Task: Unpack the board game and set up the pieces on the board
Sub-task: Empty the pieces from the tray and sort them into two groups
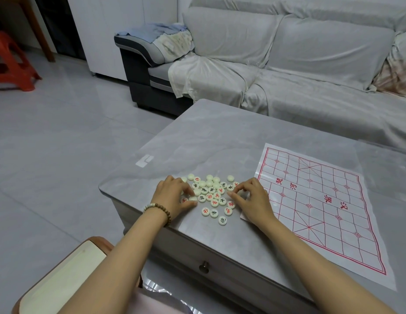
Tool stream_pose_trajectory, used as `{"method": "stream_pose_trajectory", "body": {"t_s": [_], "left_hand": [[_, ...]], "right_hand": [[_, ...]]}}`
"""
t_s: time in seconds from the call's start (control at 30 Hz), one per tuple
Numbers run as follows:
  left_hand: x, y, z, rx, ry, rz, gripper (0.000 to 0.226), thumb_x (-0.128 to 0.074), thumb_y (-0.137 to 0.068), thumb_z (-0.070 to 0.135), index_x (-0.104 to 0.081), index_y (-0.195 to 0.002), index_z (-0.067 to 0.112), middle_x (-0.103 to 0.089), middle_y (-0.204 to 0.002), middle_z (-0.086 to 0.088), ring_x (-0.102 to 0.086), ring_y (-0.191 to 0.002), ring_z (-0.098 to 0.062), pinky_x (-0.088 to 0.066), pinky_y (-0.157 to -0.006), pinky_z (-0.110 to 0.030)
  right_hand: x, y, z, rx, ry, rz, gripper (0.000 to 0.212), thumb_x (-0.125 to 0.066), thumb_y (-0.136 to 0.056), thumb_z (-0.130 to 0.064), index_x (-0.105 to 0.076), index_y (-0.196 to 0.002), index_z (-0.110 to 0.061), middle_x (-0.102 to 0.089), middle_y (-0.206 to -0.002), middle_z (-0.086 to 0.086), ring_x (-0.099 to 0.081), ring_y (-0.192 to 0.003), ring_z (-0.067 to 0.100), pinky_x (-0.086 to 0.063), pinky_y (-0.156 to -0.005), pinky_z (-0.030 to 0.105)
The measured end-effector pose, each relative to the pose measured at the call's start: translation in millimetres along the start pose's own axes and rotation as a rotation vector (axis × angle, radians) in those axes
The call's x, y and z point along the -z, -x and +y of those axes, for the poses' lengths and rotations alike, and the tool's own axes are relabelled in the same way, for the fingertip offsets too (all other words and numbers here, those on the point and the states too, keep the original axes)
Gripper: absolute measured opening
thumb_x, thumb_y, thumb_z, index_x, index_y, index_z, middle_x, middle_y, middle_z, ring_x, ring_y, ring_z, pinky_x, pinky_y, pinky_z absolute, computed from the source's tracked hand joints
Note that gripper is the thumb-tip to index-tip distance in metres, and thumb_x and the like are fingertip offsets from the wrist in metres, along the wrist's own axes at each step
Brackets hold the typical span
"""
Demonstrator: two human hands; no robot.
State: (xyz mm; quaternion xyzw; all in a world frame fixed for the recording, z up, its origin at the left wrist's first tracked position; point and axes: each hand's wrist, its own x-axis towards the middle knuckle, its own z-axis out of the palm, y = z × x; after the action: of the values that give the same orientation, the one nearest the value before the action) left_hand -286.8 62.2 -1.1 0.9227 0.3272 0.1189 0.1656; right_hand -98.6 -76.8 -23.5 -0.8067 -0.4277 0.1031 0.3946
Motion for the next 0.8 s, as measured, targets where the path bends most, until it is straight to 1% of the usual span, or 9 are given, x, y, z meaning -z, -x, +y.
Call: {"method": "stream_pose_trajectory", "body": {"t_s": [0.07,0.13,0.23,0.33,0.43,0.57,0.67,0.73,0.8], "left_hand": [[-1,-1,0,0.009,0.024,-0.002,0.023,-0.060,-0.083,0.051,-0.067,-0.090,0.030,-0.060,-0.098,0.010,-0.043,-0.101,-0.012,-0.033,-0.088,-0.028],[-4,-3,1,0.020,0.048,-0.011,0.025,-0.057,-0.085,0.050,-0.068,-0.087,0.027,-0.060,-0.099,0.008,-0.043,-0.101,-0.014,-0.034,-0.088,-0.029],[-6,-2,3,0.036,0.077,-0.015,0.024,-0.056,-0.086,0.048,-0.066,-0.086,0.027,-0.059,-0.098,0.006,-0.043,-0.100,-0.015,-0.034,-0.088,-0.029],[-4,-3,2,0.057,0.097,0.031,0.021,-0.059,-0.085,0.047,-0.066,-0.087,0.028,-0.059,-0.097,0.007,-0.045,-0.100,-0.015,-0.036,-0.085,-0.029],[2,-2,-4,0.079,0.126,0.086,0.022,-0.060,-0.084,0.048,-0.066,-0.091,0.028,-0.059,-0.095,0.008,-0.045,-0.098,-0.013,-0.035,-0.082,-0.027],[7,3,-15,0.095,0.156,0.083,0.025,-0.060,-0.084,0.050,-0.064,-0.098,0.030,-0.058,-0.096,0.010,-0.045,-0.099,-0.012,-0.038,-0.086,-0.029],[8,4,-20,0.107,0.157,0.072,0.029,-0.061,-0.083,0.048,-0.063,-0.106,0.032,-0.058,-0.101,0.010,-0.045,-0.102,-0.012,-0.040,-0.091,-0.031],[9,3,-22,0.117,0.143,0.089,0.026,-0.063,-0.083,0.044,-0.064,-0.106,0.032,-0.059,-0.101,0.009,-0.046,-0.102,-0.012,-0.041,-0.090,-0.030],[10,1,-25,0.138,0.128,0.097,0.023,-0.065,-0.083,0.042,-0.065,-0.103,0.031,-0.060,-0.100,0.009,-0.047,-0.100,-0.012,-0.041,-0.087,-0.029]], "right_hand": [[6,0,5,0.005,-0.008,0.023,0.009,-0.072,-0.080,-0.034,-0.069,-0.086,-0.027,-0.051,-0.089,-0.009,-0.052,-0.087,0.010,-0.042,-0.076,0.025],[10,0,11,-0.002,0.029,0.004,0.013,-0.071,-0.082,-0.034,-0.070,-0.094,-0.030,-0.053,-0.091,-0.010,-0.052,-0.086,0.007,-0.044,-0.076,0.026],[12,1,14,-0.011,0.061,-0.023,0.019,-0.071,-0.081,-0.034,-0.069,-0.099,-0.030,-0.054,-0.091,-0.011,-0.050,-0.082,0.005,-0.043,-0.074,0.025],[11,-1,12,0.009,0.079,-0.041,0.017,-0.070,-0.082,-0.036,-0.068,-0.096,-0.028,-0.055,-0.093,-0.008,-0.052,-0.085,0.011,-0.045,-0.077,0.029],[10,0,8,0.013,0.066,-0.077,0.014,-0.065,-0.085,-0.039,-0.068,-0.089,-0.026,-0.054,-0.092,-0.009,-0.051,-0.085,0.010,-0.044,-0.080,0.031],[8,0,4,-0.019,0.053,-0.102,0.018,-0.061,-0.088,-0.039,-0.067,-0.082,-0.023,-0.053,-0.090,-0.010,-0.052,-0.085,0.011,-0.043,-0.085,0.036],[9,-1,2,-0.021,0.098,-0.070,0.015,-0.066,-0.084,-0.035,-0.065,-0.083,-0.021,-0.053,-0.093,-0.006,-0.051,-0.086,0.011,-0.043,-0.081,0.031],[9,-2,-4,-0.003,0.066,-0.043,0.011,-0.069,-0.083,-0.032,-0.063,-0.083,-0.023,-0.052,-0.094,-0.006,-0.050,-0.087,0.010,-0.041,-0.078,0.025],[3,-3,-15,0.049,0.004,-0.067,0.007,-0.070,-0.082,-0.031,-0.066,-0.087,-0.027,-0.051,-0.095,-0.008,-0.051,-0.089,0.009,-0.041,-0.079,0.023]]}}
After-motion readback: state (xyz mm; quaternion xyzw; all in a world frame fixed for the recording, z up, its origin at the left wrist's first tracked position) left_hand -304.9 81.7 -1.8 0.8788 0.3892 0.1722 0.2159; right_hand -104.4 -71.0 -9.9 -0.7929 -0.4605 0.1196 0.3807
